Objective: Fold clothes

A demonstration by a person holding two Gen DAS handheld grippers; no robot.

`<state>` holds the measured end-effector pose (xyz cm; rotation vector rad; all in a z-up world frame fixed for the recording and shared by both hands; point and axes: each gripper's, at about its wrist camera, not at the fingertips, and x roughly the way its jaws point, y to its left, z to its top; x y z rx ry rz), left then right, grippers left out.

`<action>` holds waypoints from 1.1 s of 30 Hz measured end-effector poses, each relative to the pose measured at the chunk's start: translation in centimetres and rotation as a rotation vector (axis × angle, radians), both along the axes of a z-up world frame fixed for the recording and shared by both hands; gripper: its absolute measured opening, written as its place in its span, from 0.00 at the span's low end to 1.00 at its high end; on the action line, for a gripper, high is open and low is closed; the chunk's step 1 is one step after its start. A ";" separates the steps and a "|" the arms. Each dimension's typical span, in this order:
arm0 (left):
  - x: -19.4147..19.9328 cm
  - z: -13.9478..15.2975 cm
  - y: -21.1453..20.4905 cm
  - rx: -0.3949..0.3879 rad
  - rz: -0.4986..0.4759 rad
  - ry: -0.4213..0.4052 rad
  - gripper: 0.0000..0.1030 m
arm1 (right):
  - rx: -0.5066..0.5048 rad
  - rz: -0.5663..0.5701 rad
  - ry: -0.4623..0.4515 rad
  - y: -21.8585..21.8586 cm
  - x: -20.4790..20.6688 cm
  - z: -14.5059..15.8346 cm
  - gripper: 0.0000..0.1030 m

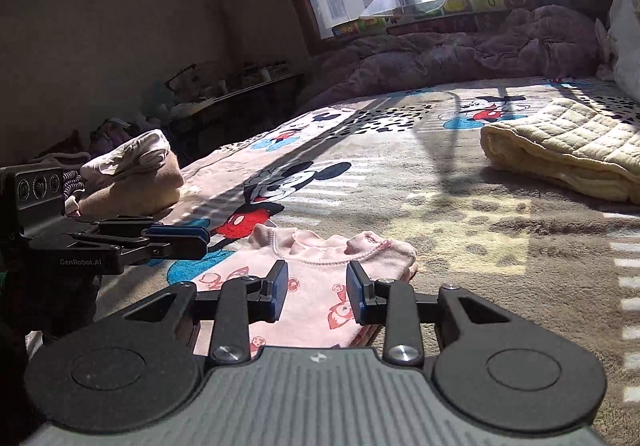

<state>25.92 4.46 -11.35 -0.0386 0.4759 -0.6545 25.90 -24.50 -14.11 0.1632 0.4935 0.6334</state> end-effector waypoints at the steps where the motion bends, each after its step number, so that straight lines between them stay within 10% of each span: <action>1: -0.2 0.0 0.0 -0.002 0.013 0.011 0.28 | -0.020 0.001 0.011 0.5 -0.5 -0.2 0.32; 5: -1.1 -0.2 -0.1 -0.010 0.067 0.057 0.38 | -0.071 -0.026 0.136 2.0 -0.9 -2.6 0.39; 9: -2.0 -0.4 -0.2 -0.017 0.121 0.103 0.57 | 0.031 -0.073 0.065 1.0 -2.6 0.0 0.43; 12: -0.9 -1.7 1.1 -0.136 0.179 0.222 0.57 | 0.169 -0.173 0.151 -0.6 -2.0 -0.9 0.64; 20: 2.7 -4.6 3.0 -0.404 0.278 0.484 0.57 | 0.367 -0.237 0.368 -1.4 2.6 -5.3 0.63; 33: 5.0 -6.4 2.0 -0.578 0.339 0.554 0.13 | 0.479 -0.216 0.420 -1.7 6.4 -7.4 0.23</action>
